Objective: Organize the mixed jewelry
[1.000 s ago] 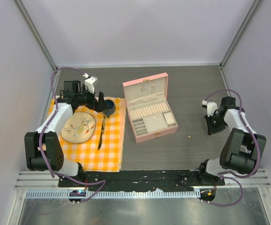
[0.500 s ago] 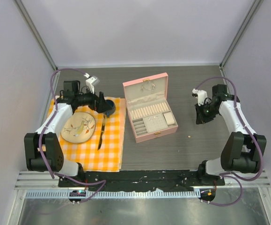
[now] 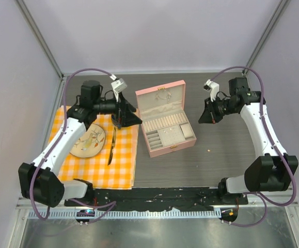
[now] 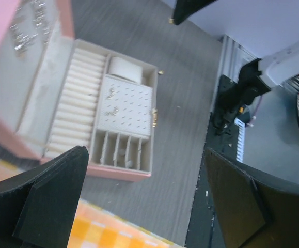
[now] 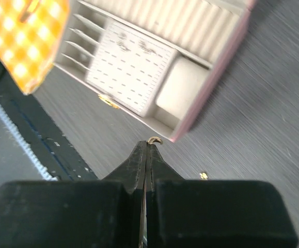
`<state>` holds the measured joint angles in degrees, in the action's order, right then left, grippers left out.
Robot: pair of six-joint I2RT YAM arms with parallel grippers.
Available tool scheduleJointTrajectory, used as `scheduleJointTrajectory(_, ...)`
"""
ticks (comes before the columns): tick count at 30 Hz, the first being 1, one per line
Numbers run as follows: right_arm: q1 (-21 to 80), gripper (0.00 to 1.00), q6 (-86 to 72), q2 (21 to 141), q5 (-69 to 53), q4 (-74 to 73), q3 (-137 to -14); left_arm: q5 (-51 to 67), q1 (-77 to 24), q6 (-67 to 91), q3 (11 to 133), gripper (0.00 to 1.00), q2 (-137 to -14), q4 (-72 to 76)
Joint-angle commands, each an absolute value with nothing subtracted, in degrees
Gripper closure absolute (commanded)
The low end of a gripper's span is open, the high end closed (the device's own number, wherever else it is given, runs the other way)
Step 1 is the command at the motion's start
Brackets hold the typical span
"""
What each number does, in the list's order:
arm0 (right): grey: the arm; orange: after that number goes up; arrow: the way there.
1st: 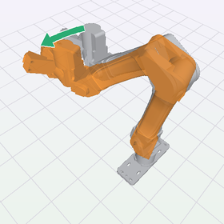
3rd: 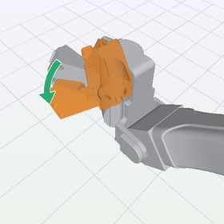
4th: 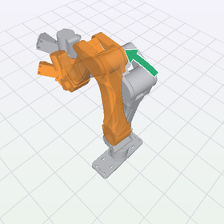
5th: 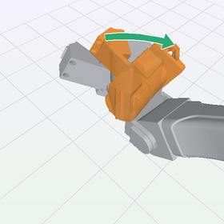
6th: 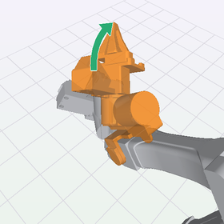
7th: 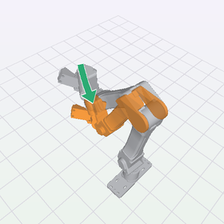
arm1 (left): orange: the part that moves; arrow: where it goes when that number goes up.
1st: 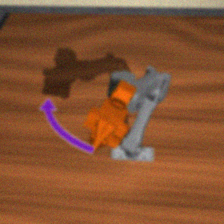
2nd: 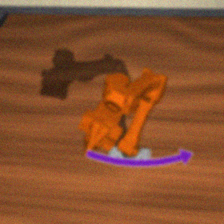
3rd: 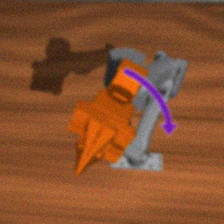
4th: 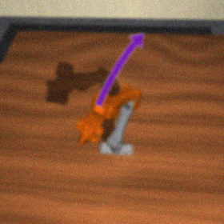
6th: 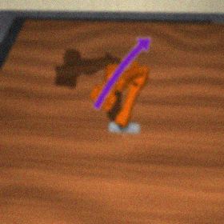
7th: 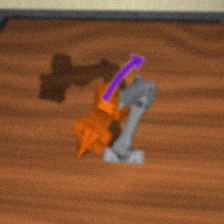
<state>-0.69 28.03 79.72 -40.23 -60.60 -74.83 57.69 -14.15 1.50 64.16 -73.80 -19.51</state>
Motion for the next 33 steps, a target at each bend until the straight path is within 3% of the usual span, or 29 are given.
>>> scheduleJointTrajectory(1,0.00,0.99,27.59,79.27,-51.32,-64.94,-82.07,57.31,-21.52,8.69,70.74,0.00,-74.44,-17.32)
scheduleJointTrajectory(16,1.85,0.99,24.70,81.65,-65.56,-68.12,-92.20,35.43,-38.39,6.69,76.90,0.00,-80.06,-7.03)
scheduleJointTrajectory(25,1.85,0.99,21.89,81.12,-69.87,-67.15,-92.81,22.53,-43.41,0.45,86.56,0.00,-85.16,-16.16)
scheduleJointTrajectory(33,1.85,0.99,20.66,81.65,-69.26,-66.45,-93.34,12.57,-44.21,-22.89,94.39,0.00,-86.57,-31.53)
